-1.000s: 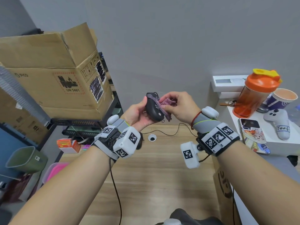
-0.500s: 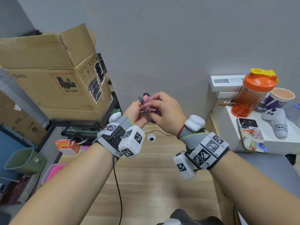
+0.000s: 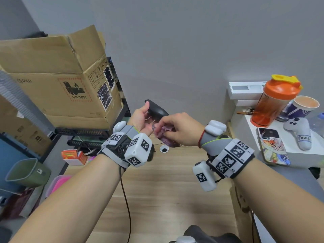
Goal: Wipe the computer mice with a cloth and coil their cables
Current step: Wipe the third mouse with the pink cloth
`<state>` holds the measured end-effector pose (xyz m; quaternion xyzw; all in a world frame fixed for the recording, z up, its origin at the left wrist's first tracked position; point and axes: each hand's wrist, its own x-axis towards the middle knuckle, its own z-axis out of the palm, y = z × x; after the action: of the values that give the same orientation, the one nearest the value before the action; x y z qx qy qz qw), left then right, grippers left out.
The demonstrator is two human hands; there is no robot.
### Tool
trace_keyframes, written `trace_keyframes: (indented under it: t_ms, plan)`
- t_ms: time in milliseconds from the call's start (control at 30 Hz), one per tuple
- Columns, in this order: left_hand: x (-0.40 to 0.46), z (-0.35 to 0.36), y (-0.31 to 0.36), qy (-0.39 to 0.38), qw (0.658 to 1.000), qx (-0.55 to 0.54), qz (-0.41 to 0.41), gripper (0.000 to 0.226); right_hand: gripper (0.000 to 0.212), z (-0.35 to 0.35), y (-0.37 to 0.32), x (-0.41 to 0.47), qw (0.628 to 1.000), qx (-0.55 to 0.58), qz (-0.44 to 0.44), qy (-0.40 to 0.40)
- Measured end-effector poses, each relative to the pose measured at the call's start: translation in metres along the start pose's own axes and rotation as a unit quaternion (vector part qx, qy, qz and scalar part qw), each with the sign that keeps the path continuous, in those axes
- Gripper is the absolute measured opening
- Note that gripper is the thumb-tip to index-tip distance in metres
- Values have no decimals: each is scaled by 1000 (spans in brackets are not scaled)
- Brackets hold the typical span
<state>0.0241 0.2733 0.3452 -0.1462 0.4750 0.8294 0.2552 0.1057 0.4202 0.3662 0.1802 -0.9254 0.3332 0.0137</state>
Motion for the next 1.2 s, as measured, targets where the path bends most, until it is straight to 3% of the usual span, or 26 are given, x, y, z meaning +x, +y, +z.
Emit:
trace_keyframes:
  t_ms: [100,200,267,333,467,633,733,900,1133,1200]
  plan:
    - [1,-4,4,-8,1000,-9,10,45,25,-12,14,-2,985,131,41,101]
    - [-1,-2,-1,-29,999,16,-10,53,27,-26,28,4,952,176,69,240]
    - [-2,0,-5,-53,998,33,-19,54,25,-29,31,8,939,204,72,265]
    - [-4,4,-7,-86,995,44,-23,53,19,-24,34,10,947,217,81,222]
    - [-8,15,-7,-115,991,69,-13,46,31,-15,38,10,954,208,125,174]
    - [-8,14,-7,-112,990,84,-23,55,37,-11,27,4,933,346,46,91]
    - [-13,16,-8,-138,986,87,-32,53,34,-11,25,8,927,358,42,107]
    - [-12,13,-6,-131,986,102,-26,48,35,-16,40,11,965,133,127,187]
    - [-10,19,-6,-57,997,45,-32,55,23,-8,27,6,992,96,23,76]
    - [-11,21,-6,-56,997,45,-34,55,20,-13,30,8,990,89,36,103]
